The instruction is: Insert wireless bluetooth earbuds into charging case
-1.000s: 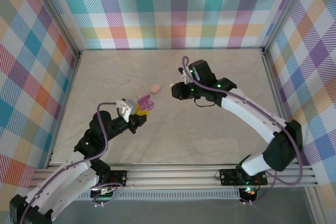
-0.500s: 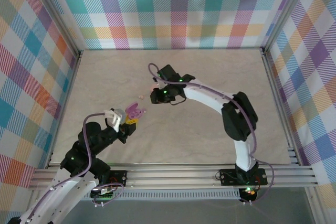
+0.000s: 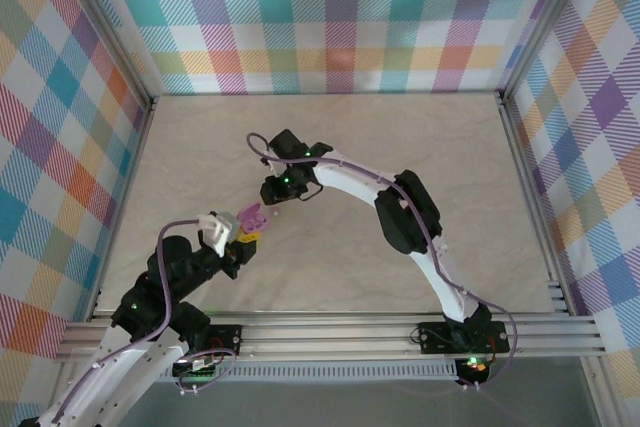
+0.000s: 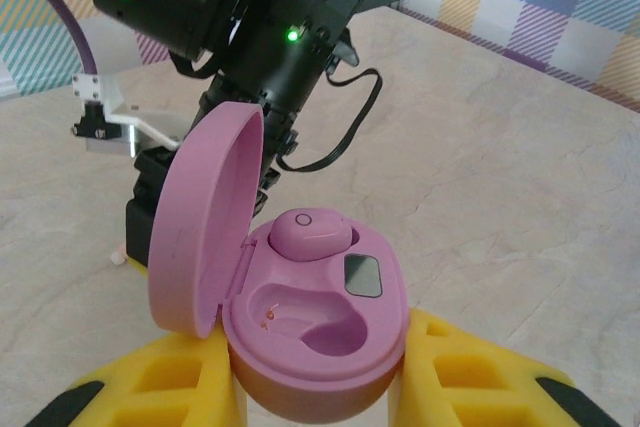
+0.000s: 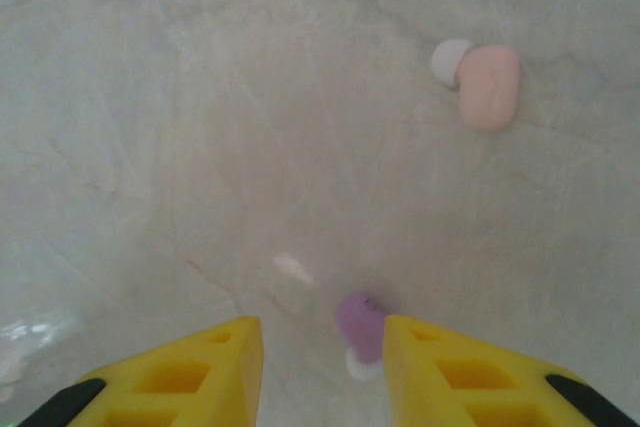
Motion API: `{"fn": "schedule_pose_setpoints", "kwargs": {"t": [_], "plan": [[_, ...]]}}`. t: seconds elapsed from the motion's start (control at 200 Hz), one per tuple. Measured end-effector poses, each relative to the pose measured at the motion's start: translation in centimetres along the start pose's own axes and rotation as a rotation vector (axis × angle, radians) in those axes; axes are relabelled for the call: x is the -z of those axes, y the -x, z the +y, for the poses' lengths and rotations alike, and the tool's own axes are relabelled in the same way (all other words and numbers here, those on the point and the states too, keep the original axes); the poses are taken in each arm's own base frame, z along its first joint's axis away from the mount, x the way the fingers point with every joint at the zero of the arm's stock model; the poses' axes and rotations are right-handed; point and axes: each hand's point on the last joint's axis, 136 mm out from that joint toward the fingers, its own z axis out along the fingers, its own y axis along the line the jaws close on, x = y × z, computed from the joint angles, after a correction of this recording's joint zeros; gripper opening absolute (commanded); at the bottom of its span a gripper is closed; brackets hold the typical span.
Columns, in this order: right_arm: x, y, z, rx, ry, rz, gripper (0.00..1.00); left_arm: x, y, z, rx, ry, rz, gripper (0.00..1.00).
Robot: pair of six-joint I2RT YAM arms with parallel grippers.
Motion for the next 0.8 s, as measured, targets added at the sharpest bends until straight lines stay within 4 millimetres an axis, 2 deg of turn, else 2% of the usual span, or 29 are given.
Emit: {"fn": "schedule_pose_setpoints", "kwargs": {"t": [0.185, 0.49, 0.8], "plan": [[-1.3, -0.7, -0.8, 0.032, -0.059, 0.037, 0.41, 0.1, 0.1, 0.0, 0.007, 0.0, -0.004, 0.09], [-3.1, -2.0, 0.3, 0.101, -0.083, 0.088, 0.42, 0.4, 0.0, 0.1, 0.006, 0.009, -0.008, 0.09], [-3.0, -2.3, 0.4, 0.119, -0.092, 0.099, 0.42, 0.4, 0.0, 0.2, 0.006, 0.012, -0.008, 0.09]]}}
